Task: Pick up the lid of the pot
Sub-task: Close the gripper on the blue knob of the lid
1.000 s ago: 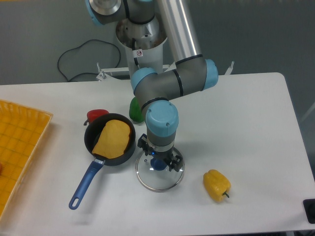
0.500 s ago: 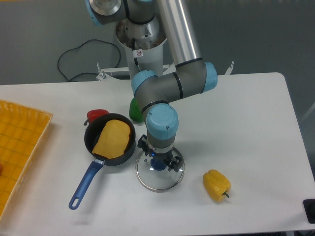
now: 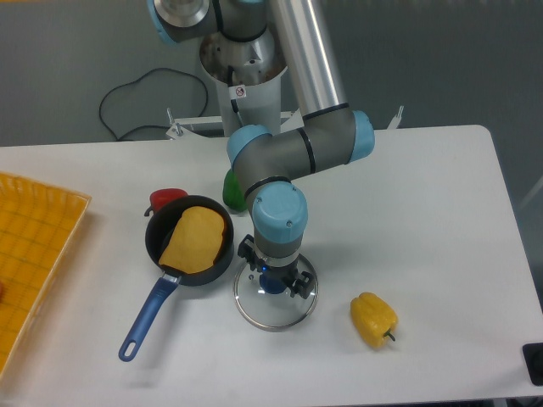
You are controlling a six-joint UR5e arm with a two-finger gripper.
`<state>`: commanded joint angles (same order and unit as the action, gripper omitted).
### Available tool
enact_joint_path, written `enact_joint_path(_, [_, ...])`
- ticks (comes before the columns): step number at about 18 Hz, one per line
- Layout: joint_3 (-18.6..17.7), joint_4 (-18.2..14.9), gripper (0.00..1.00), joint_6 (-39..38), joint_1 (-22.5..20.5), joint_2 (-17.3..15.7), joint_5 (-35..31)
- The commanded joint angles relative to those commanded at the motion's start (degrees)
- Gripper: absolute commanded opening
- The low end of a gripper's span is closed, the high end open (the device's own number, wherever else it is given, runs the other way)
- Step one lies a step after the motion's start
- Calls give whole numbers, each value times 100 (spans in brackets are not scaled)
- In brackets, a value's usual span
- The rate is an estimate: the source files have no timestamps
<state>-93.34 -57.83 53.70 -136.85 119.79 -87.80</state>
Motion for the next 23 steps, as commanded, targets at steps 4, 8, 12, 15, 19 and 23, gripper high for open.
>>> enact_joint_path(4, [-9,0,100,9,0,0,-9])
enact_joint_path(8, [-9,0,100,18,0,9,-9])
enact_joint_path(12, [-9,9,100,17,9,9,-9])
enact_joint_path(15, [-18,0,100,18,17,26,-18])
enact_joint_path(19, [-18,9,97,35,26,53,-44])
enact_joint_path(23, [-18,9,91,35,26,44,-44])
